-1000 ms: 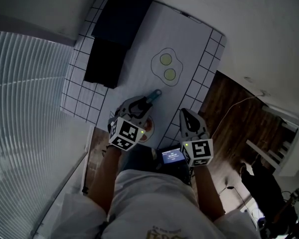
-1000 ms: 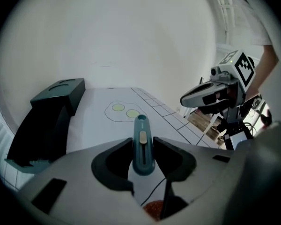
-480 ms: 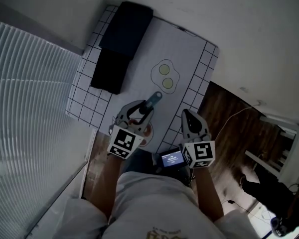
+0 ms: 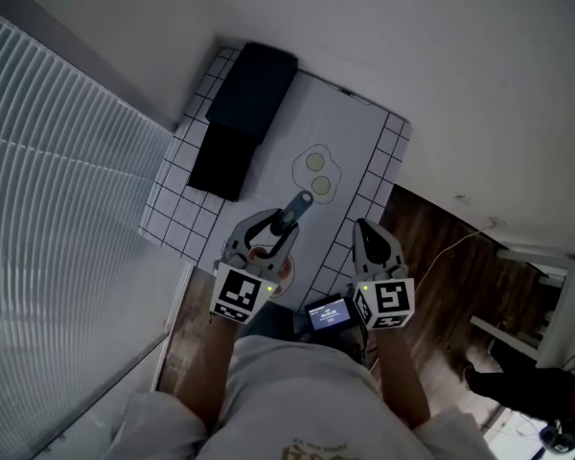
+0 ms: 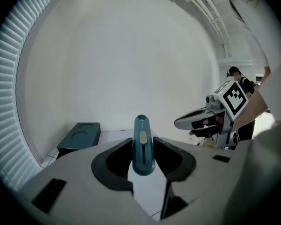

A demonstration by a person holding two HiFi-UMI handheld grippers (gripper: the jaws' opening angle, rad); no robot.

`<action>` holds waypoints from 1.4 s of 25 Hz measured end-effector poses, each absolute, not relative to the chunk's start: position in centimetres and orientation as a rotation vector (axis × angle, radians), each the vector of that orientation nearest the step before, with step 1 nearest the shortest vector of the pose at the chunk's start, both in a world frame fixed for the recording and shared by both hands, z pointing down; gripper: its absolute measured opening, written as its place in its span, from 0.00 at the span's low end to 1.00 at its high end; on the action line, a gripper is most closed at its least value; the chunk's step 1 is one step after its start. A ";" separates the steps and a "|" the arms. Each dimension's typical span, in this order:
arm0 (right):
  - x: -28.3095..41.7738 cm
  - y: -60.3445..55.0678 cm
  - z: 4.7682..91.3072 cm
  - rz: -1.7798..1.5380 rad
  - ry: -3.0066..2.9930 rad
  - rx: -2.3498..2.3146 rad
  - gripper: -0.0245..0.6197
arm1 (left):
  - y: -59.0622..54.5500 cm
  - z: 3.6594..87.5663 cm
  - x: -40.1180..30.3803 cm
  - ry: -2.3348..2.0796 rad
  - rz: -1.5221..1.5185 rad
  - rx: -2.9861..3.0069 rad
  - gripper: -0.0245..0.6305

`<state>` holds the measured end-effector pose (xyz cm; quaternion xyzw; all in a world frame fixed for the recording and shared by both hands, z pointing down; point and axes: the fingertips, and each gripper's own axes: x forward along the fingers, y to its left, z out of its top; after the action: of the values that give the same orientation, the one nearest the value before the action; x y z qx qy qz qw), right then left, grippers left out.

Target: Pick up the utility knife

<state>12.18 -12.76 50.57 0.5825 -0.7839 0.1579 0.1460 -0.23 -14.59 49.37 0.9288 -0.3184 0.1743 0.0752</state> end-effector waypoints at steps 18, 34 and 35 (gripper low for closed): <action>13.3 -14.3 43.1 0.302 -2.355 1.786 0.05 | -15.8 41.0 0.8 -1.089 0.306 2.898 0.26; 12.1 -14.7 38.8 0.207 -2.426 1.817 0.05 | -16.6 36.8 0.0 -1.192 0.195 2.919 0.26; 12.1 -14.7 38.6 0.198 -2.431 1.816 0.05 | -16.6 36.6 0.0 -1.195 0.197 2.929 0.26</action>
<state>12.08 -14.73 38.56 0.5966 -0.7983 0.0650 0.0505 0.04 -16.59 36.63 0.9241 -0.3769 0.0620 -0.0137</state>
